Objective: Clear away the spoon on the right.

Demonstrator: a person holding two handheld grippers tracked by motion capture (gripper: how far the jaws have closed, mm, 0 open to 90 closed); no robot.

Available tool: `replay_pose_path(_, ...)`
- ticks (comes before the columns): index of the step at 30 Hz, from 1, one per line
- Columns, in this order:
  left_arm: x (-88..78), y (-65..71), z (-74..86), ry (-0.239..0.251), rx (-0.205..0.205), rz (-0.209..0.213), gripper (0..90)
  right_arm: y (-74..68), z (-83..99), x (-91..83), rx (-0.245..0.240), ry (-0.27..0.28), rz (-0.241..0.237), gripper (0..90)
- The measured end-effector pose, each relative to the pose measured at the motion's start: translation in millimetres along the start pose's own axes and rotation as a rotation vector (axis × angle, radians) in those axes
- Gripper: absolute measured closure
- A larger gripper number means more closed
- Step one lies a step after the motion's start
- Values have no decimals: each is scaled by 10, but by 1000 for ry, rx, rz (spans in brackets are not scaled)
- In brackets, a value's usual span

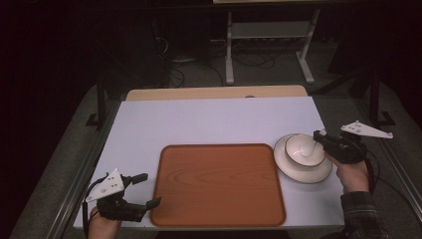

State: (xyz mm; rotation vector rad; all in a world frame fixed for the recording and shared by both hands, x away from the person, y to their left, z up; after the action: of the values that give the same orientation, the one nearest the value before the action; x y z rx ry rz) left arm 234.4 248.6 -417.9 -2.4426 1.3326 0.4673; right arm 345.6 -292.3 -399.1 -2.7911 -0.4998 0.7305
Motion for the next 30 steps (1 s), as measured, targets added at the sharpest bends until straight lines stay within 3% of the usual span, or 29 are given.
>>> replay_pose_path(19,-4,-1,0,2,2,0,131,-222,-218,-181,-83,19,-47,836)
replay_pose_path(30,-7,0,-1,3,3,1,130,-493,-301,-273,-124,12,-141,837)
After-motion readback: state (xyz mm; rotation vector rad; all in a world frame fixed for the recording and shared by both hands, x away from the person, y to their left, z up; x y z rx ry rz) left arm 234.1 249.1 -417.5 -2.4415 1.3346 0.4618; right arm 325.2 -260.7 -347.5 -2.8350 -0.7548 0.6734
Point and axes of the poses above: each handheld gripper's, and its own axes: x roughly forward along the jaws, z roughly out of its underside, y roughly to its right, the point moved 5 cm from there along x, roughly forward along the jaws, and after that the axes turned 12 degrees about x, right-handed, at the moved point
